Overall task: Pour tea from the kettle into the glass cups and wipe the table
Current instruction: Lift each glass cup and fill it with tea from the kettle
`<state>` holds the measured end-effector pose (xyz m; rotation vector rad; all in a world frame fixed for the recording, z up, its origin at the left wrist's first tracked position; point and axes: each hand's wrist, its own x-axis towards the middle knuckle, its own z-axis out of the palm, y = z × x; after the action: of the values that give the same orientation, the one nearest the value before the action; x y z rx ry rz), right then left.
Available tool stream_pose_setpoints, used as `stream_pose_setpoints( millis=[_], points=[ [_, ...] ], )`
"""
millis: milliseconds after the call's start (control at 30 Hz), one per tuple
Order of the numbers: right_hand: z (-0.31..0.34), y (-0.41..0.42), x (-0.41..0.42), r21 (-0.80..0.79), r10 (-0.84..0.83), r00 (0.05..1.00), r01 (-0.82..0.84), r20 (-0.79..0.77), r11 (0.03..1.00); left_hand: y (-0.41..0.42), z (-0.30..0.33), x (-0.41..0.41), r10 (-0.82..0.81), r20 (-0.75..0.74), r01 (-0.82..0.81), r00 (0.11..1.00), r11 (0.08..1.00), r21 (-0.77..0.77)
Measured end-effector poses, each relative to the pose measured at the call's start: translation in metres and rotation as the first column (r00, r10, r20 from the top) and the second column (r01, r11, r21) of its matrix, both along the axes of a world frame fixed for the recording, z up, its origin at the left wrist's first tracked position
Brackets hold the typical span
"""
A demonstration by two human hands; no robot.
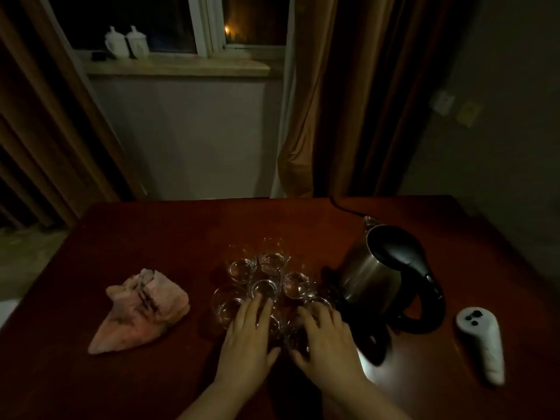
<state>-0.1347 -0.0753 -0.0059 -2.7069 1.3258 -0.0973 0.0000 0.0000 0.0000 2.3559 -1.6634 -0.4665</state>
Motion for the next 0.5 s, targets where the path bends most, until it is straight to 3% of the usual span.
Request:
stream_pose_setpoints(
  millis=[200, 333, 500],
  points=[
    [-0.002, 0.001, -0.006, 0.085, 0.011, 0.998, -0.017, 0.068, 0.996, -0.01, 0.002, -0.014, -0.257, -0.042, 0.258, 0.965, 0.966, 0.021],
    [0.013, -0.001, -0.016, 0.246, 0.066, 0.993, -0.089, 0.101, 0.965, -0.018, -0.002, -0.017, -0.224, 0.007, 0.224, 0.974, 0.974, 0.035],
    [0.02, -0.003, -0.028, 0.35, -0.036, 0.97, -0.052, 0.239, 0.935, -0.018, -0.006, -0.017, -0.213, 0.012, 0.213, 0.977, 0.977, 0.012]
  ],
)
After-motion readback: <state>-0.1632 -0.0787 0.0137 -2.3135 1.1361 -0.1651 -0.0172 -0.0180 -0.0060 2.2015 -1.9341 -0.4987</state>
